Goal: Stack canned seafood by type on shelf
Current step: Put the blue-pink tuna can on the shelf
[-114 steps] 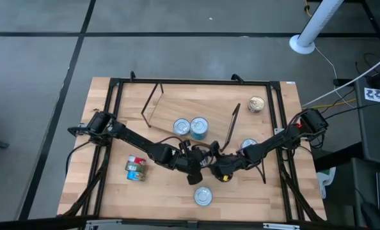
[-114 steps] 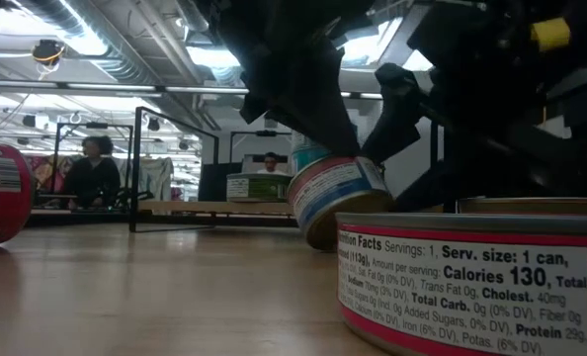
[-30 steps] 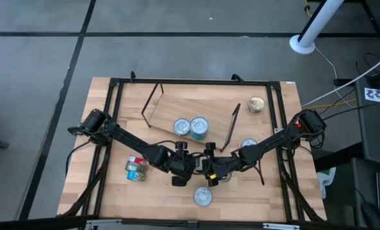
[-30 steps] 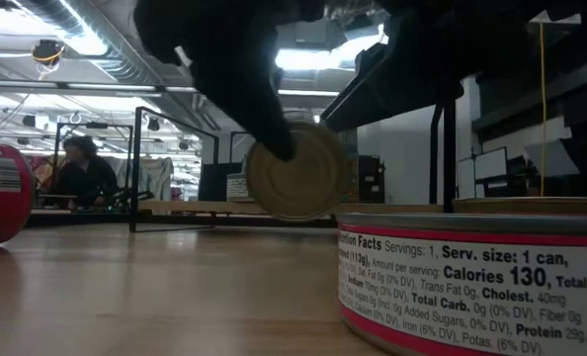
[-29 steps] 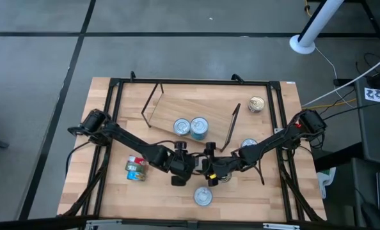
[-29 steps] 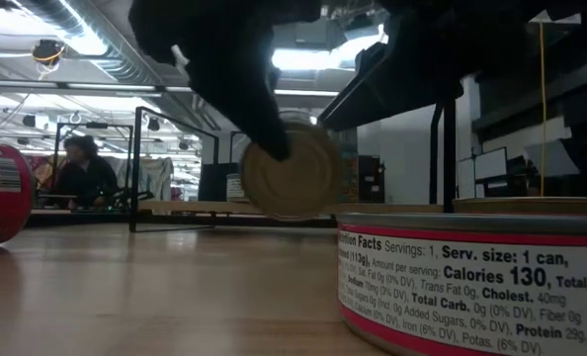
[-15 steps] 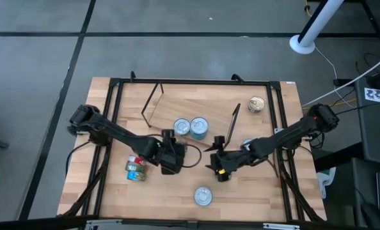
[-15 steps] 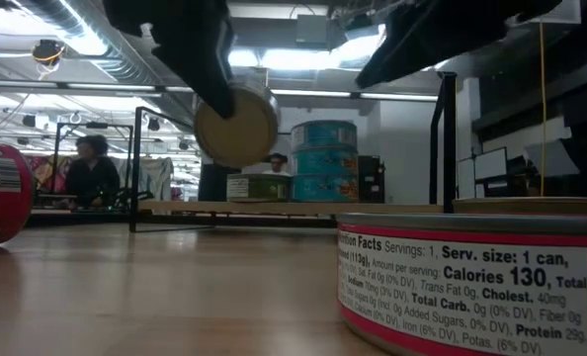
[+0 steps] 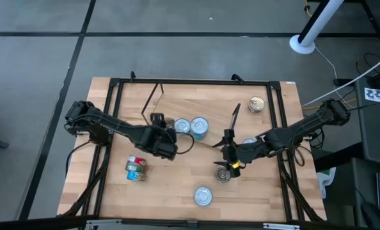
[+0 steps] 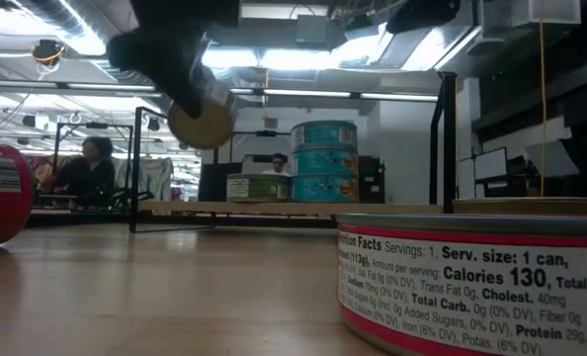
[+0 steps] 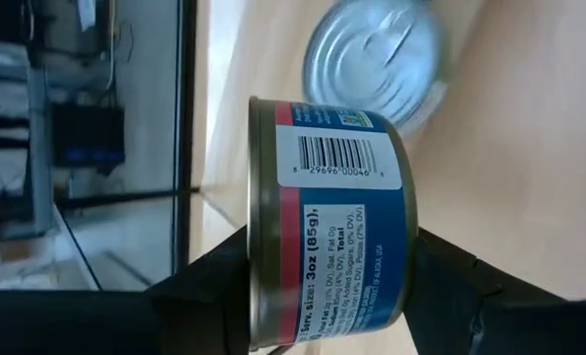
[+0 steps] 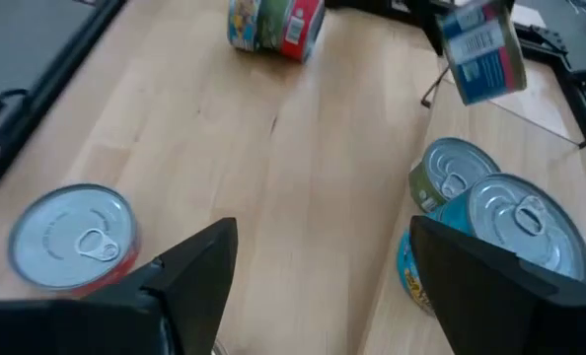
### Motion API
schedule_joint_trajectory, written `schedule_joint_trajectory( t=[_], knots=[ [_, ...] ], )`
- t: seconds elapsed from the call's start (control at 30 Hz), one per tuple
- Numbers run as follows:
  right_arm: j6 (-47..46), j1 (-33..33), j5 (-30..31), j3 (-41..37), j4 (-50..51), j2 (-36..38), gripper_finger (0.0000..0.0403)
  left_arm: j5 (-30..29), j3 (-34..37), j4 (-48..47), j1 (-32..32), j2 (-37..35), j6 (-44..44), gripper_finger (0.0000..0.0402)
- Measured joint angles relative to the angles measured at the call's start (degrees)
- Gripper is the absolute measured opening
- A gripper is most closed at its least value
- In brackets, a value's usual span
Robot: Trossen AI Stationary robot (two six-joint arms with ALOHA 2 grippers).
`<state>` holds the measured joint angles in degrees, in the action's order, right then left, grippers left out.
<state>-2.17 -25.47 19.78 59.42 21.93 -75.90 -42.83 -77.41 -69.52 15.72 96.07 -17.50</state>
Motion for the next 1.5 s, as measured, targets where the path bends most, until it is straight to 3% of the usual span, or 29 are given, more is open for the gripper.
schedule_joint_trajectory(
  t=[0.23,0.6,0.97,1.5],
  knots=[
    [1.15,-0.02,-0.42,-0.02,2.34,4.06,0.0299,-0.11,5.45,0.71,-3.77,0.00,-2.07,0.0189],
    [1.15,-0.02,0.15,-0.04,1.86,4.66,0.0299,-1.40,13.29,10.92,-8.63,0.07,0.87,0.0191],
    [1.15,0.00,0.21,-0.04,1.73,4.64,0.0299,-0.52,15.56,16.88,-11.77,0.07,5.65,0.0196],
    [1.15,0.00,0.17,-0.07,1.78,4.62,0.0299,1.90,15.56,20.34,-15.03,0.07,1.44,0.0293]
  ],
)
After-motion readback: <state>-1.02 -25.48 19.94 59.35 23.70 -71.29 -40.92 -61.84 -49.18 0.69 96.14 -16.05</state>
